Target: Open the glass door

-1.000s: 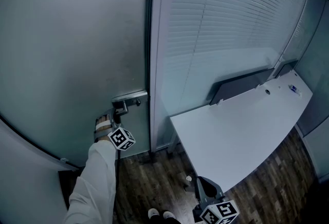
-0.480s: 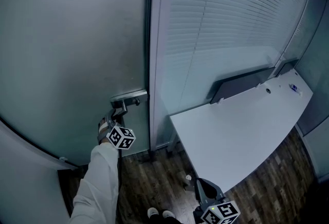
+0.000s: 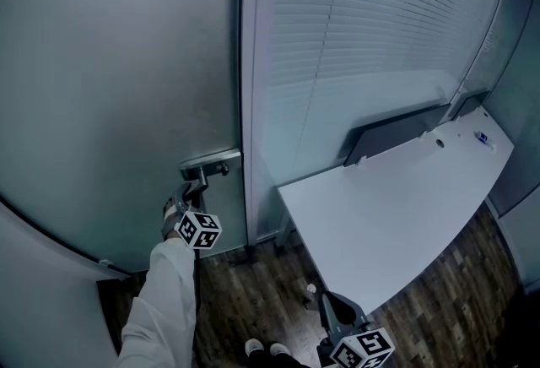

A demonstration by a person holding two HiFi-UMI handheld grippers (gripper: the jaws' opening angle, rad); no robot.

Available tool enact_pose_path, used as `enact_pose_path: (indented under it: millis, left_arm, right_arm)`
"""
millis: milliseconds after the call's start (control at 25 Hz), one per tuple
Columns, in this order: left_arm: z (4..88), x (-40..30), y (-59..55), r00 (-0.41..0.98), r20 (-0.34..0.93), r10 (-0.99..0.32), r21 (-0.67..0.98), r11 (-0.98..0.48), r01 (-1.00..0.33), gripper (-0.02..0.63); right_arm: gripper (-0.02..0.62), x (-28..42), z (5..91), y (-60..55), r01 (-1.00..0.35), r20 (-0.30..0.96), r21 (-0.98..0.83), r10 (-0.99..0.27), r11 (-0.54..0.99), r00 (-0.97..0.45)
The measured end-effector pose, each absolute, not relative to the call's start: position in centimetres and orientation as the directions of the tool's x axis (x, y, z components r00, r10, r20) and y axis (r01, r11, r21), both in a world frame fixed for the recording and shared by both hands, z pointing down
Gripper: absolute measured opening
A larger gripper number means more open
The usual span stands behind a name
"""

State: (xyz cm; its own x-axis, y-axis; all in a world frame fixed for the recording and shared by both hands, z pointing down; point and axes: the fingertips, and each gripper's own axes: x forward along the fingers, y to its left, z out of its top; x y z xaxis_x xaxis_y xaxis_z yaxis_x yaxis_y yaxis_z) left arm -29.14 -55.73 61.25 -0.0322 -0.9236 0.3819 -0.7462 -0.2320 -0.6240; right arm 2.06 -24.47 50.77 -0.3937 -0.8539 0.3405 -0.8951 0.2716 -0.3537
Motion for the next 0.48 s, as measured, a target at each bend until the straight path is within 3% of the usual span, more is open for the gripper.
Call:
enact_pose_path:
  millis: [480]
  left_arm:
    - [60.9,-28.8,-53.7,-0.051,0.386,-0.921,-0.715,-0.264,-0.648,0.085]
  right_arm:
    - [0.003,2.3,50.8,-23.6,-0.89,0.336,-0.362,-0.852,0.277,-0.402]
